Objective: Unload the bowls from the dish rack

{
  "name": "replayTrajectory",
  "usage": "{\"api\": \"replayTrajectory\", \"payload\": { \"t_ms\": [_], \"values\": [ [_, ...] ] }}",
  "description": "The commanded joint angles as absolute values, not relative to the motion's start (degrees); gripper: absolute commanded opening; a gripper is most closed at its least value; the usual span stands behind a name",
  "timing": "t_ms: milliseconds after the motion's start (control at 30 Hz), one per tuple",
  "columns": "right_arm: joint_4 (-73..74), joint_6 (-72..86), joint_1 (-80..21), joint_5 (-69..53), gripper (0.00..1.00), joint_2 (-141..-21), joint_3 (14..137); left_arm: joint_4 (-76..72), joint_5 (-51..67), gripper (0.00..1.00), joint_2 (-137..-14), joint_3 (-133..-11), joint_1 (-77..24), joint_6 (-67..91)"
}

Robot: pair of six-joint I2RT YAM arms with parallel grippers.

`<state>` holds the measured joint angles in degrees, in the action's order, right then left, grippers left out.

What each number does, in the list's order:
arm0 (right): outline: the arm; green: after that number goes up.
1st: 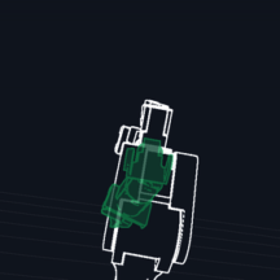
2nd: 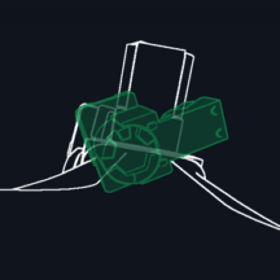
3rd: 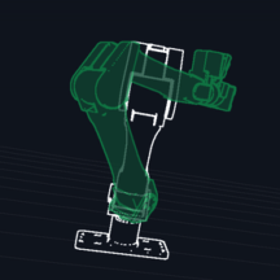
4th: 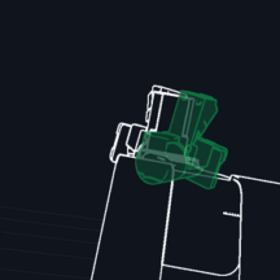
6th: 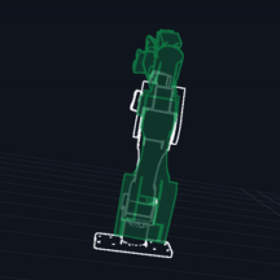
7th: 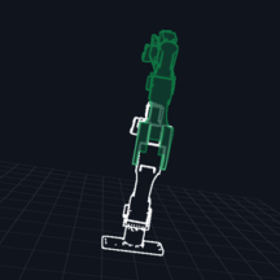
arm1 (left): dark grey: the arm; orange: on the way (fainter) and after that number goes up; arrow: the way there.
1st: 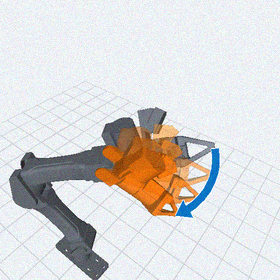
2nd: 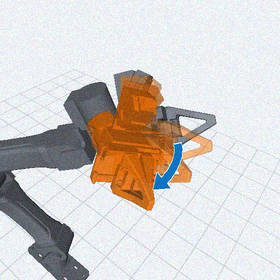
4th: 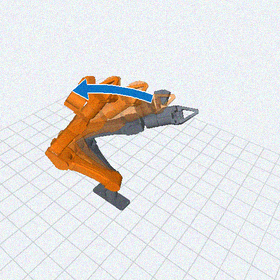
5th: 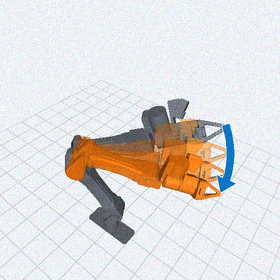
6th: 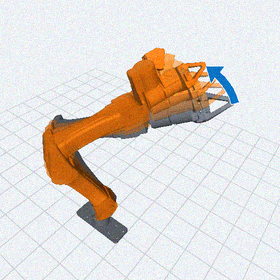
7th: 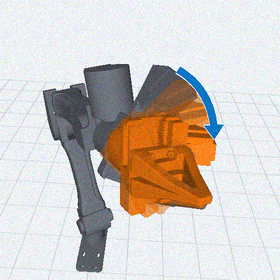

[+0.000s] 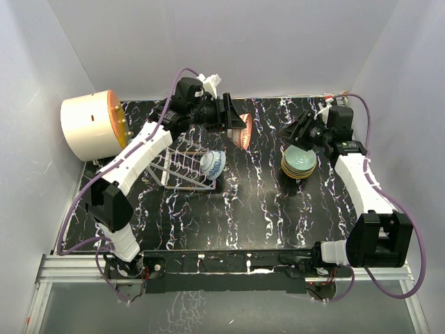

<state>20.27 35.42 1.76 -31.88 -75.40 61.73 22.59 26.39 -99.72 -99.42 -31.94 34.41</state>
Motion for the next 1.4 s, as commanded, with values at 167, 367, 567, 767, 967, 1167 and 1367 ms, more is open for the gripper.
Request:
{"api": "replayTrajectory", "payload": {
  "t_ms": [167, 367, 567, 767, 967, 1167, 1367],
  "values": [
    [8.86, 36.11, -2.35, -39.83, 0.63, -77.66, 65.67, 4.88, 38.84, 0.43, -96.89, -95.70, -31.90, 45.02],
    [7.15, 36.35, -5.44, -40.62, 0.64, -79.81, 66.44, -1.33, 40.91, 0.43, -97.27, -93.43, -31.87, 50.37],
    [3.03, 38.74, -6.15, -43.62, 0.55, -81.00, 65.52, -8.57, 43.32, 0.42, -97.25, -90.69, -31.86, 55.26],
    [-0.10, 40.24, -6.15, -45.17, 0.27, -80.65, 64.38, -8.62, 43.85, 0.43, -97.33, -90.18, -31.82, 55.23],
    [-0.35, 40.14, -6.15, -44.50, 0.08, -79.75, 63.77, -7.31, 42.81, 0.52, -97.25, -89.48, -31.16, 54.76],
    [-0.27, 40.29, -6.07, -43.14, 0.08, -78.62, 62.53, 1.09, 37.05, 0.81, -96.54, -90.14, -30.12, 51.46],
    [2.01, 39.78, -5.80, -40.67, 0.08, -77.58, 62.03, 10.66, 31.78, 0.92, -95.64, -91.05, -29.27, 46.00]
  ]
}}
